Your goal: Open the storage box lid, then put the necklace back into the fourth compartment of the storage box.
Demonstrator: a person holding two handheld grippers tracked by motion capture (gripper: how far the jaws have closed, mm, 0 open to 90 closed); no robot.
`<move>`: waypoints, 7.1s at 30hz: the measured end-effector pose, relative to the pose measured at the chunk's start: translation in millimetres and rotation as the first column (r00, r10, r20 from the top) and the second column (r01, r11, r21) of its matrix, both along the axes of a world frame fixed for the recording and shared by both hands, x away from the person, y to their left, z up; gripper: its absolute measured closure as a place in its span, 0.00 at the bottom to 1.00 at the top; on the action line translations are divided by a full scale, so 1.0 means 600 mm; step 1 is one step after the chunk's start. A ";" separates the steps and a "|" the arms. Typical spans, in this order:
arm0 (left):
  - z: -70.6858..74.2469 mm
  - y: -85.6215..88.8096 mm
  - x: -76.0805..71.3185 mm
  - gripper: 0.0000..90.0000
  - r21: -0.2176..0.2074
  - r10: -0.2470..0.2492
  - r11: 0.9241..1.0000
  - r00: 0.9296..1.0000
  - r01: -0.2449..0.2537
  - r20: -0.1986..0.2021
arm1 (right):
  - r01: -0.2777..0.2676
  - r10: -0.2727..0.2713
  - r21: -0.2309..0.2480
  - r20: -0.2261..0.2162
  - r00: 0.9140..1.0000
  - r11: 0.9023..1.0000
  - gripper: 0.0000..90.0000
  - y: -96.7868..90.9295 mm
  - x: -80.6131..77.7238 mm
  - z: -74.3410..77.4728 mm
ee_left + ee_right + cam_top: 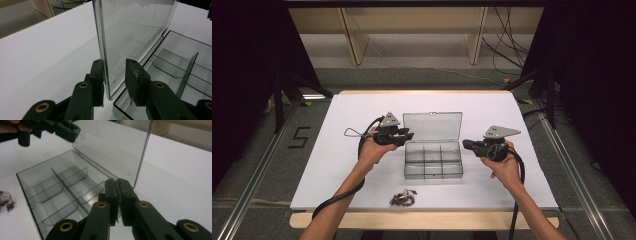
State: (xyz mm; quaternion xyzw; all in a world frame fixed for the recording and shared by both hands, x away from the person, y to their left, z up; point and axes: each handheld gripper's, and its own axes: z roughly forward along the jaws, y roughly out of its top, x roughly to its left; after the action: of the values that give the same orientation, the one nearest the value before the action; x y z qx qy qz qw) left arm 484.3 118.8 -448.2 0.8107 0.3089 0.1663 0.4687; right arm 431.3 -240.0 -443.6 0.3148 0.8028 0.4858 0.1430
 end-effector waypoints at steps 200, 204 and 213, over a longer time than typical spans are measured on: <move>0.005 0.053 -0.247 0.40 0.138 0.039 0.990 0.932 0.012 -0.360 | 0.041 -0.045 -0.034 -0.126 0.991 0.999 0.49 -0.053 -0.166 -0.059; 0.007 0.053 -0.251 0.49 0.142 0.032 0.990 0.935 0.020 -0.353 | 0.047 -0.052 -0.048 -0.119 0.991 0.998 0.49 -0.051 -0.167 -0.057; -0.005 0.033 -0.258 0.61 0.152 -0.005 0.986 0.927 0.067 -0.375 | 0.041 -0.046 -0.046 -0.110 0.993 0.998 0.49 -0.050 -0.167 -0.056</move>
State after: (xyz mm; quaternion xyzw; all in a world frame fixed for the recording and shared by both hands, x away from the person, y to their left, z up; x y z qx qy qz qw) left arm 329.2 138.9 -451.4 0.8685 0.3628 0.0249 0.3370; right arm 331.0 -269.9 -477.1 0.3556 0.8128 0.4468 0.1154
